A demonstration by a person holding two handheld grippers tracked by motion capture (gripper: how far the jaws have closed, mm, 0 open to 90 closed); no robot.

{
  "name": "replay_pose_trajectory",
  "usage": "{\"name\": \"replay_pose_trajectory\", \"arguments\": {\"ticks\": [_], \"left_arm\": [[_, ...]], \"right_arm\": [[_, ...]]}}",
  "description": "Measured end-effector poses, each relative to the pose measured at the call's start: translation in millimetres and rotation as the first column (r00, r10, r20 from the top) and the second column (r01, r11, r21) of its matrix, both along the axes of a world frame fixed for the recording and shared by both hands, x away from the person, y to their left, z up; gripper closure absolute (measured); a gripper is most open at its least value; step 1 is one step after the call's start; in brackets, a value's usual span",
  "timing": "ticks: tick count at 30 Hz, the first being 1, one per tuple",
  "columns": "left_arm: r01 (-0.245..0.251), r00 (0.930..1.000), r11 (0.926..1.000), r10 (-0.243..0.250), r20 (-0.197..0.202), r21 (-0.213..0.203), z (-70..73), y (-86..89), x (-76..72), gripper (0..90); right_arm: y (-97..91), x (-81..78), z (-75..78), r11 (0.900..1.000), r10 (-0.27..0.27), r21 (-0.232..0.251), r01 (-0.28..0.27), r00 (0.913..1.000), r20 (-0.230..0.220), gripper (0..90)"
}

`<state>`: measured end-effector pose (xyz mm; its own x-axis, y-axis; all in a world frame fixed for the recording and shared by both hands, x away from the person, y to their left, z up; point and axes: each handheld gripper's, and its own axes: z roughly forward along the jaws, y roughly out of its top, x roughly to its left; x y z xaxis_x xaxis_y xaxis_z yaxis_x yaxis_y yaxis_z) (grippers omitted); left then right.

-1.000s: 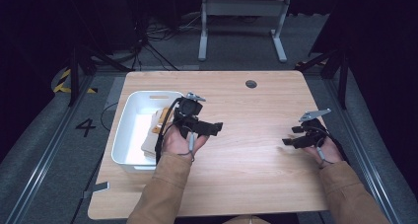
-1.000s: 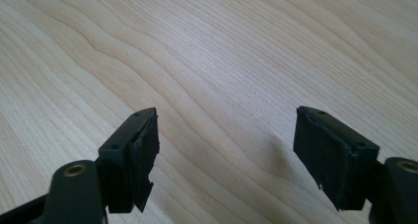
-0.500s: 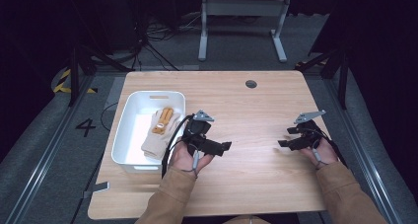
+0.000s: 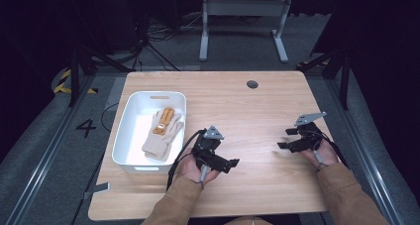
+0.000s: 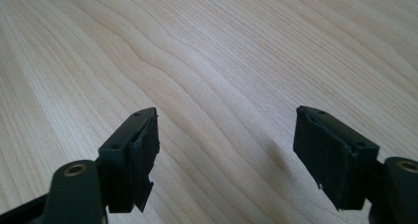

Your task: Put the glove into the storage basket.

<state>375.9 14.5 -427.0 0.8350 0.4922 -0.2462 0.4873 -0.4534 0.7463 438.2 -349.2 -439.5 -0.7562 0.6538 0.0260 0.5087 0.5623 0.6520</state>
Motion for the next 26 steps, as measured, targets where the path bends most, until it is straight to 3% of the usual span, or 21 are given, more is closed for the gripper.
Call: {"name": "replay_pose_trajectory", "arguments": {"ticks": [4, 6, 8, 12, 14, 16, 19, 26], "left_arm": [[0.009, 0.9998, 0.9978, -0.01, 0.018, 0.066, -15.8, -7.9, 0.1, 0.0], [-0.004, 0.9994, 0.9922, -0.001, 0.035, 0.125, -22.2, -12.9, -0.6, 0.0], [-0.001, 0.9985, 0.9891, -0.007, 0.054, 0.147, -26.4, -16.3, -1.7, 0.0], [0.023, 0.9989, 0.987, -0.029, 0.036, 0.159, -34.7, -21.0, -1.8, 0.0], [0.018, 0.9971, 0.9797, -0.033, 0.068, 0.2, -37.6, -23.2, -3.6, 0.0], [0.033, 0.9965, 0.9807, -0.047, 0.069, 0.193, -39.1, -23.6, -3.4, 0.0], [0.023, 0.9957, 0.9751, -0.042, 0.083, 0.22, -43.4, -25.7, -3.1, 0.0], [0.012, 0.994, 0.9714, -0.038, 0.103, 0.237, -45.2, -26.9, -3.3, 0.0]], "right_arm": [[0.7, -0.3, -0.3, 0.9999, 0.01, 0.004, -0.01, 1.0, 0.002, 25.7], [0.9, 0.1, -1.0, 0.9999, 0.015, -0.002, -0.015, 0.9999, 0.006, 25.7], [1.2, 0.0, -1.7, 0.9999, 0.013, 0.001, -0.013, 0.9999, 0.003, 25.7], [1.3, -0.4, -2.3, 0.9999, 0.014, 0.002, -0.014, 0.9999, 0.003, 25.7], [1.6, -0.6, -2.8, 0.9999, 0.017, 0.002, -0.017, 0.9998, 0.005, 25.7], [2.5, -1.0, -3.7, 0.9997, 0.024, 0.0, -0.024, 0.9997, 0.002, 25.7], [3.5, -1.0, -4.8, 0.9996, 0.029, 0.001, -0.029, 0.9996, -0.001, 25.7], [3.5, -0.8, -6.1, 0.9995, 0.031, 0.003, -0.031, 0.9995, -0.001, 25.6]]}}
